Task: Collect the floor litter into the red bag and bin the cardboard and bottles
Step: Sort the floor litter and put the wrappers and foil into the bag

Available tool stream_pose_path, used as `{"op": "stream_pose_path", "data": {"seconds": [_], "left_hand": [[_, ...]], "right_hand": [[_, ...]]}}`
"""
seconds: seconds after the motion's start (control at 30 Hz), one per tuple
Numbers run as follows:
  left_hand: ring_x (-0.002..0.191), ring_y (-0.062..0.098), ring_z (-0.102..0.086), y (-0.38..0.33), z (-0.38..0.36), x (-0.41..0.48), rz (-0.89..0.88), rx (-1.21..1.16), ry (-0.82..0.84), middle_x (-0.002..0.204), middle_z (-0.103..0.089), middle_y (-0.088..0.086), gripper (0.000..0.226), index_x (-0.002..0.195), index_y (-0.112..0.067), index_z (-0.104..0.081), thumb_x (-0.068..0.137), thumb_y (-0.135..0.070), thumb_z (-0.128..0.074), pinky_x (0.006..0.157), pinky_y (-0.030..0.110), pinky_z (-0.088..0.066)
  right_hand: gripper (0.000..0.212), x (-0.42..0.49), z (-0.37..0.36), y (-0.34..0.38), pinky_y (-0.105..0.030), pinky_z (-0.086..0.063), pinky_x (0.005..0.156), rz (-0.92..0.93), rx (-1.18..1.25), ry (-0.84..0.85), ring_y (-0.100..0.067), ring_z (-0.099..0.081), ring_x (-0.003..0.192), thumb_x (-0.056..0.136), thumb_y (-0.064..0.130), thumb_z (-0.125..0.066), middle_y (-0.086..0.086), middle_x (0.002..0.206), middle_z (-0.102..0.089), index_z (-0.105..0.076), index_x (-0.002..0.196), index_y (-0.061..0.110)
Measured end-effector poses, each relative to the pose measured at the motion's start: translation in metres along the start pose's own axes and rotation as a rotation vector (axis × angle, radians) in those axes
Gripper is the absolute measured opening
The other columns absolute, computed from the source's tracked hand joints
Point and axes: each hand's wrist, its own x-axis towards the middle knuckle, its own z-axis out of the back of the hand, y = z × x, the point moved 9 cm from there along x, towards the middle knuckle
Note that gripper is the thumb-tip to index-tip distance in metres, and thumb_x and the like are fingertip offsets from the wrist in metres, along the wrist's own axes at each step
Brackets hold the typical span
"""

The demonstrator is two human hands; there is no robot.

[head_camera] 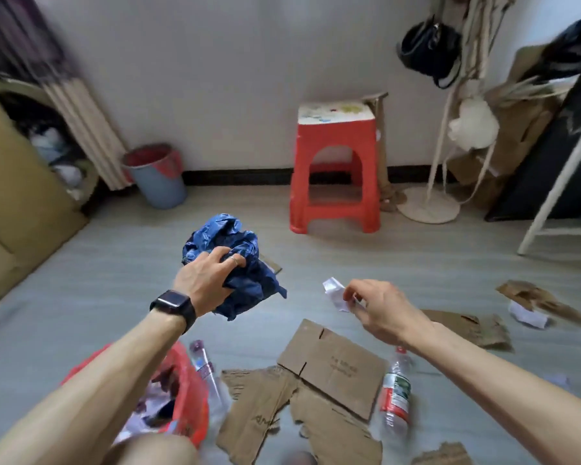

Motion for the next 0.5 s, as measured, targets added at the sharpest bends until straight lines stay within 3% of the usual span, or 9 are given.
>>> {"op": "stream_pose_path", "data": {"seconds": [0.1, 0.27, 0.43, 0.5], "left_hand": [[0.104, 0.031, -0.061, 0.094, 0.001, -0.069, 0.162, 0.021, 0.005, 0.134, -0.054, 0.003, 0.054, 0.127, -0.031, -0.059, 0.077, -0.023, -0.078, 0.072, 0.041, -0.056], [0.109, 0.028, -0.058, 0.19, -0.007, -0.159, 0.372, 0.028, 0.037, 0.137, -0.051, 0.001, 0.054, 0.129, -0.035, -0.056, 0.08, -0.025, -0.076, 0.077, 0.041, -0.056], [0.108, 0.027, -0.057, 0.215, -0.011, -0.189, 0.394, 0.035, 0.03, 0.137, -0.05, 0.0, 0.052, 0.128, -0.036, -0.055, 0.081, -0.027, -0.074, 0.077, 0.04, -0.056], [0.107, 0.027, -0.057, 0.206, -0.005, -0.179, 0.371, 0.021, 0.002, 0.136, -0.051, 0.0, 0.051, 0.128, -0.035, -0.056, 0.081, -0.026, -0.075, 0.075, 0.039, -0.055]], "right_hand": [[0.008, 0.023, -0.032, 0.087, -0.037, -0.052, 0.08, 0.102, 0.01, 0.106, -0.021, -0.063, 0.093, 0.097, 0.028, -0.055, 0.005, 0.105, -0.069, -0.061, 0.102, 0.03], [0.017, 0.035, -0.128, 0.192, -0.034, -0.054, 0.08, 0.123, 0.12, 0.367, -0.022, -0.065, 0.094, 0.096, 0.033, -0.058, 0.001, 0.113, -0.068, -0.064, 0.112, 0.028], [0.022, 0.025, -0.2, 0.269, -0.034, -0.06, 0.076, 0.114, 0.33, 0.569, -0.025, -0.074, 0.081, 0.09, 0.021, -0.064, -0.005, 0.109, -0.072, -0.068, 0.112, 0.021], [0.025, 0.022, -0.198, 0.277, -0.034, -0.062, 0.077, 0.085, 0.404, 0.589, -0.023, -0.075, 0.078, 0.091, 0.026, -0.065, -0.005, 0.113, -0.072, -0.067, 0.115, 0.023]]}}
